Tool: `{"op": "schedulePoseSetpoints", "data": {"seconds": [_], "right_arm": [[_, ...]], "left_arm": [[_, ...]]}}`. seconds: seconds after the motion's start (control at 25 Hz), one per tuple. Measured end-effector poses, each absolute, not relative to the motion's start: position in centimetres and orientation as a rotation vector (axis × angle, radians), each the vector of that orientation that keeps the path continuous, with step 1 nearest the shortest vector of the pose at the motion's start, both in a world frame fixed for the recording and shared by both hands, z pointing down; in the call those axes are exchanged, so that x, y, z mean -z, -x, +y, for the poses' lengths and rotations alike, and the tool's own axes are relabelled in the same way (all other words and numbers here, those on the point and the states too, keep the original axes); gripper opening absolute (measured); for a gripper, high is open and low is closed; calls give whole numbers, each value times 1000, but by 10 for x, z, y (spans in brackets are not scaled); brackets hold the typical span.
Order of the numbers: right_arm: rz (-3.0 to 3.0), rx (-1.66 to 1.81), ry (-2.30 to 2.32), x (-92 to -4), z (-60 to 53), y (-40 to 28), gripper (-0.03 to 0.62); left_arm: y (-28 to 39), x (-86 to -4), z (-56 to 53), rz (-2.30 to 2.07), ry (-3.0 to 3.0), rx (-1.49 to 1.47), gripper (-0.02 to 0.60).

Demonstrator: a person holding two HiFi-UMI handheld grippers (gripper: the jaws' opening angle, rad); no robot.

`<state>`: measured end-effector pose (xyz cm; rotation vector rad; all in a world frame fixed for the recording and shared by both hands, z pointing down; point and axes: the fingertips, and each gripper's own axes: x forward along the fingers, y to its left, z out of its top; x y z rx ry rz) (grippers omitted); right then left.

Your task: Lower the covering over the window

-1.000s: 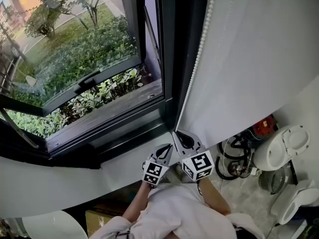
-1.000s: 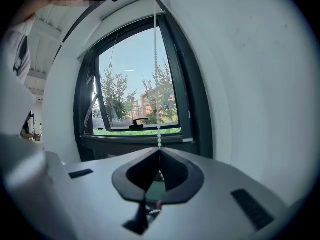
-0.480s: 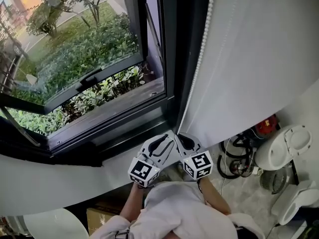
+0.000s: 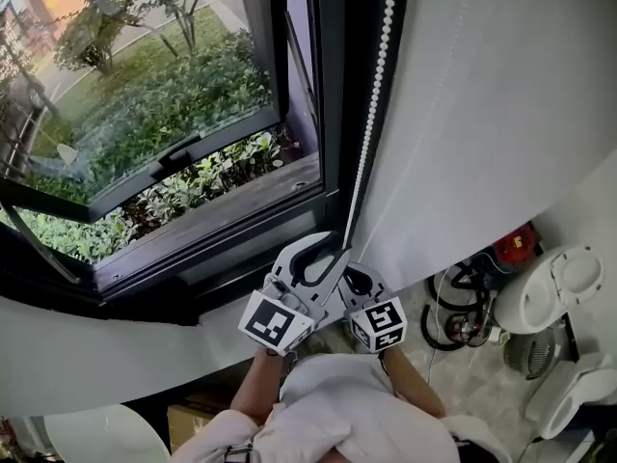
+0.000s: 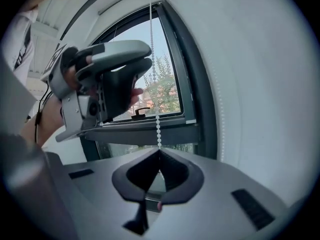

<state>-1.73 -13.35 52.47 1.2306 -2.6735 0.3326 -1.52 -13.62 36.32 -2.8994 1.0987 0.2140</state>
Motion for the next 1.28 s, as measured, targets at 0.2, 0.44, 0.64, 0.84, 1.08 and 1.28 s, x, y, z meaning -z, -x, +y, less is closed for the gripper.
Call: {"op": "schedulePoseSetpoints", "data": {"seconds": [0.2, 0.44, 0.64, 0.84, 1.08, 1.28], "right_arm": [[-2681, -329, -1225, -523, -129, 21, -5], [-2679, -338, -1226, -525, -128, 21, -5], [-2643, -385, -1208, -542, -126, 18, -5], [-2618, -413, -1181, -559, -124, 18, -3], [-2571, -424, -1138, -574, -119, 19, -2], [-2563, -402, -1136, -574, -114, 18, 2]], "left_arm": [[7, -339, -144, 1071, 2855, -227, 103], [0, -334, -148, 1080, 2736, -138, 20], [-1, -354, -148, 1115, 2781, -120, 15], [1, -372, -150, 1142, 2806, -96, 15], [0, -392, -153, 1169, 2831, -44, 15], [-2, -420, -152, 1181, 2879, 41, 15]]}}
